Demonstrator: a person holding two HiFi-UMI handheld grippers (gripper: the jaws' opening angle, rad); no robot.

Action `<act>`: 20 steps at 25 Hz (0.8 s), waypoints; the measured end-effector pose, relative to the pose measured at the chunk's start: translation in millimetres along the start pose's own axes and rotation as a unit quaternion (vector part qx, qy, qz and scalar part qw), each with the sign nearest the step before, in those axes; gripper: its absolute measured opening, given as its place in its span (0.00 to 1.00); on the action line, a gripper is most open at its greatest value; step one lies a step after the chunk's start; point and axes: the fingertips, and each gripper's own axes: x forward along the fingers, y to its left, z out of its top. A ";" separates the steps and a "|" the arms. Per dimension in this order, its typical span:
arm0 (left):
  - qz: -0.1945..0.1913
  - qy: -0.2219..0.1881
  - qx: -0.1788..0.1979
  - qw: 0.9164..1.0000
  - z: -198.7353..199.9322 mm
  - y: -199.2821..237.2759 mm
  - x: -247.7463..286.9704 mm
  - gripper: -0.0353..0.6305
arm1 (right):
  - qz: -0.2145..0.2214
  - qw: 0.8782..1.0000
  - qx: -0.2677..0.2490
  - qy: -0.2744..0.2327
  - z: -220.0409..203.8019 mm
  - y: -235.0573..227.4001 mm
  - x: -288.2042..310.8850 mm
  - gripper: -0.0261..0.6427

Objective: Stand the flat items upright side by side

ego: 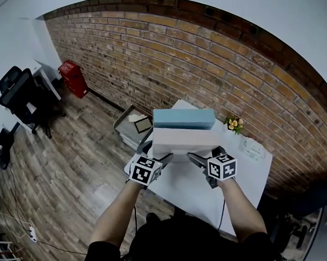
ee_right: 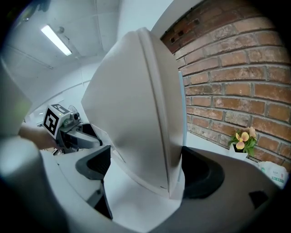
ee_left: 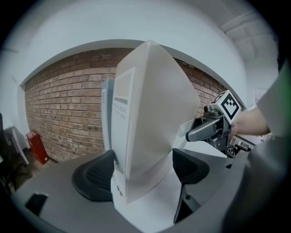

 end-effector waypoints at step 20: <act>0.018 0.008 0.004 1.000 -2.3 12.1 11.6 0.67 | -0.001 0.999 -0.040 -0.003 19.3 -6.4 7.4 0.77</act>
